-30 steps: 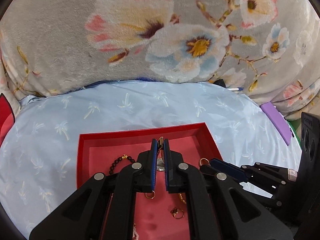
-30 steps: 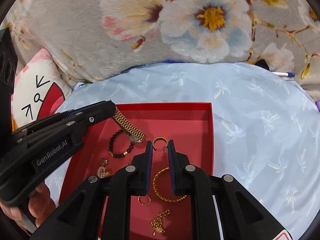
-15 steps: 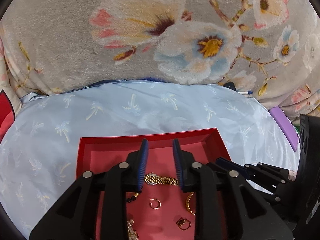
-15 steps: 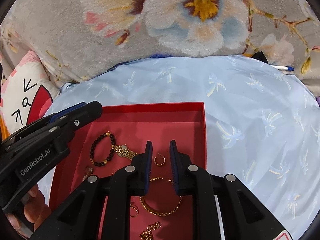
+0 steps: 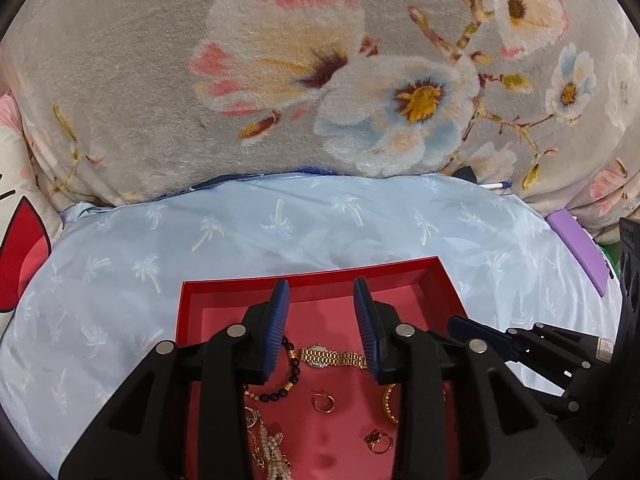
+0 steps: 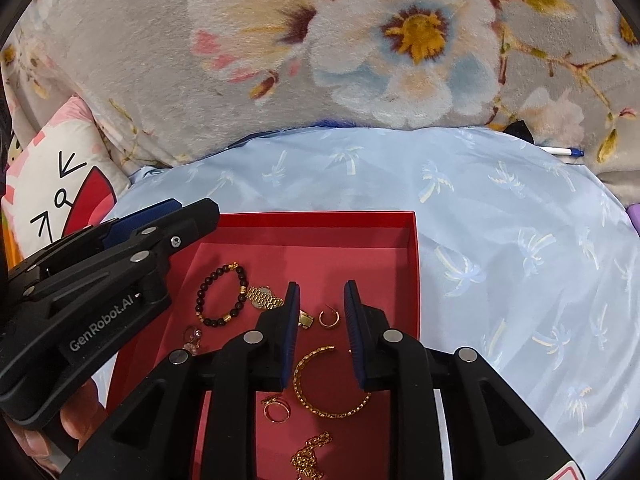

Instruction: Organize jewelry

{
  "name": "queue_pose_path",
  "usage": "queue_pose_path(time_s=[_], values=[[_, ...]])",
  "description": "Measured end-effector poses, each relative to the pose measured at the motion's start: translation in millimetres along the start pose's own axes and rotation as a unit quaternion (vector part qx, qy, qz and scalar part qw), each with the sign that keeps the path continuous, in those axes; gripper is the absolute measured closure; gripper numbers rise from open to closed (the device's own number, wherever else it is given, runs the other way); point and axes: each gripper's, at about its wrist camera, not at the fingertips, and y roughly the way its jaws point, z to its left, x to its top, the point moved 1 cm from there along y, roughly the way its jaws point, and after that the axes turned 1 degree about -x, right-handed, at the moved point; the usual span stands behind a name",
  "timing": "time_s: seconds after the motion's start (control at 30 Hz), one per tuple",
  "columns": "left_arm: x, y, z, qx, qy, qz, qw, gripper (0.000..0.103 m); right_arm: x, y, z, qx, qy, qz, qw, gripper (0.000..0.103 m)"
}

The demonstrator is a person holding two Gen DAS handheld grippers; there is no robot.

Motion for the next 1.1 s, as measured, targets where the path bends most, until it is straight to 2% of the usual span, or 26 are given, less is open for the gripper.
queue_pose_path(time_s=[0.5,0.63,0.83,1.1], values=[[-22,-31,0,0.031,0.008,0.000,0.9995,0.071,-22,-45,5,0.003,0.003,-0.022,1.000,0.080],[-34,-44,-2,0.038,0.011,0.001,0.9992,0.071,-33,-58,8,0.002,0.002,-0.029,1.000,0.074],[-51,-63,-6,0.055,0.020,0.000,0.9983,0.071,-55,-78,13,0.000,0.002,-0.038,0.999,0.072],[-79,-88,-13,0.061,0.017,-0.003,0.9980,0.071,-83,-97,19,-0.017,0.001,-0.046,0.999,0.060]])
